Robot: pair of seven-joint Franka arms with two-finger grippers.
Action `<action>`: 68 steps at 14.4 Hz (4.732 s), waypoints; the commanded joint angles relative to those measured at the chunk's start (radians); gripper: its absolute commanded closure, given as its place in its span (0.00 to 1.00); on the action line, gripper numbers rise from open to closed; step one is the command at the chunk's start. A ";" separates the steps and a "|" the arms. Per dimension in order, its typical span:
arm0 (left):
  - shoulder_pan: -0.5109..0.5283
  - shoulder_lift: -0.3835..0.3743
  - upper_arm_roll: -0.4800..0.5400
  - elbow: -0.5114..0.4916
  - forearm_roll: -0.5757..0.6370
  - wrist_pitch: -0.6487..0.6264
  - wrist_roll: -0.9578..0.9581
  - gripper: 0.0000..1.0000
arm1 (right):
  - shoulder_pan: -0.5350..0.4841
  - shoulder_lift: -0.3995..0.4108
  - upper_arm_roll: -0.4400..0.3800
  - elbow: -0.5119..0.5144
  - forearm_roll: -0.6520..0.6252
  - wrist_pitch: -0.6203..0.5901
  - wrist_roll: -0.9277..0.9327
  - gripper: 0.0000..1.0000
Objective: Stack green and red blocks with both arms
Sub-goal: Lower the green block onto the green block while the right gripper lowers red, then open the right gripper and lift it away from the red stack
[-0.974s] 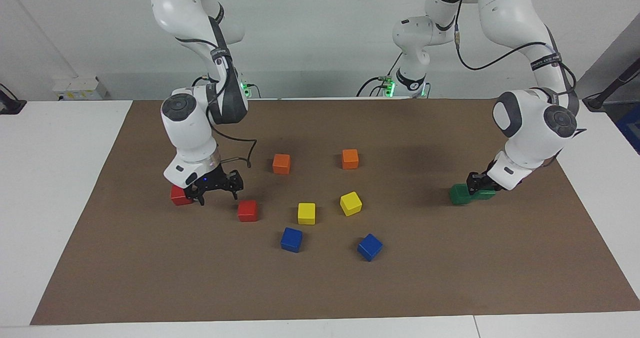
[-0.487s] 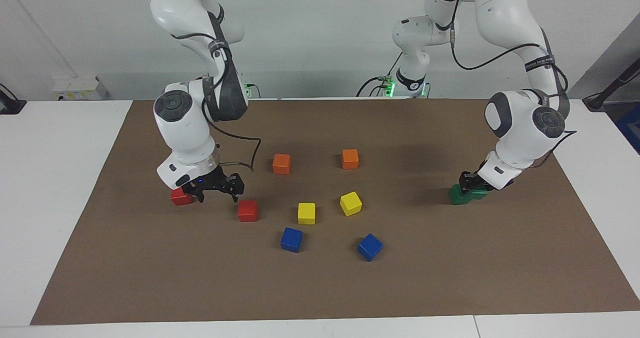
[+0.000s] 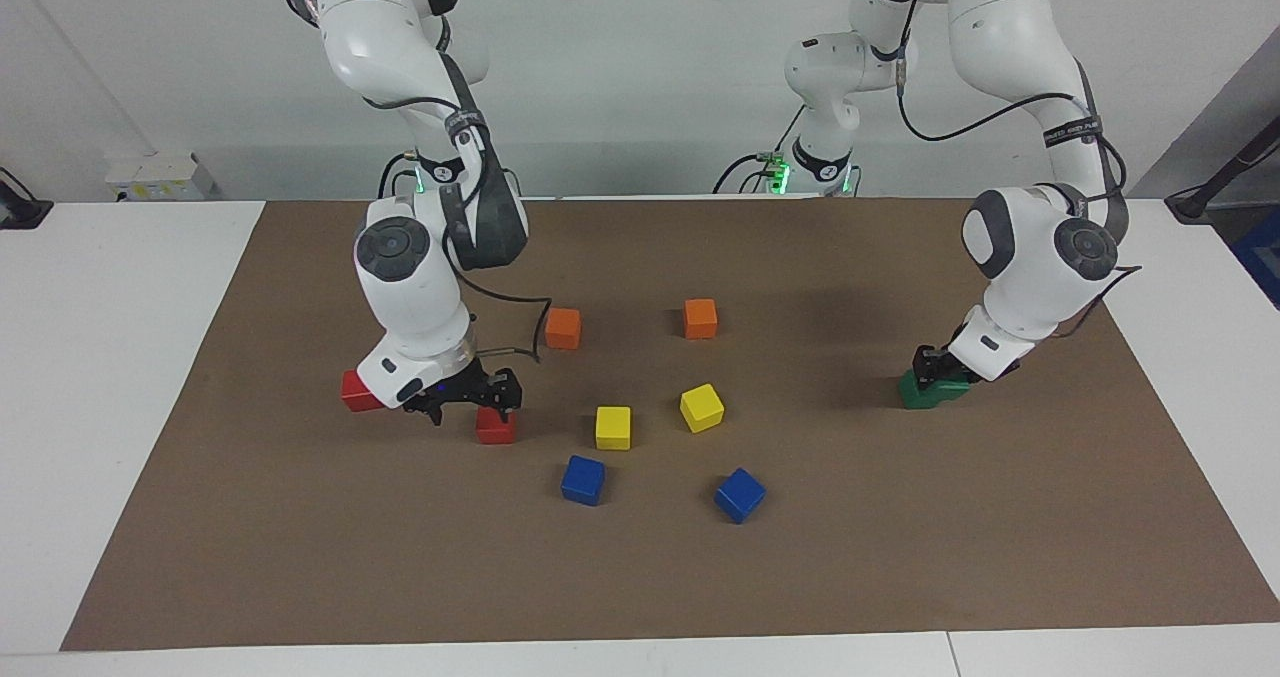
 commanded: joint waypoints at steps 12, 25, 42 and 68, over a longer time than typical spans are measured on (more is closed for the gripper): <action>-0.032 -0.051 0.010 -0.072 -0.016 0.044 -0.064 0.00 | 0.016 0.037 0.002 -0.105 0.013 0.136 0.016 0.00; 0.005 -0.038 0.013 0.168 -0.007 -0.150 -0.058 0.00 | 0.002 0.033 0.002 -0.055 0.013 0.050 0.024 1.00; -0.017 -0.216 0.011 0.158 -0.006 -0.422 -0.078 0.00 | -0.280 -0.219 -0.001 -0.260 0.001 0.008 -0.355 1.00; -0.086 -0.328 0.010 0.046 -0.013 -0.376 -0.191 0.00 | -0.309 -0.303 -0.003 -0.502 0.002 0.204 -0.433 1.00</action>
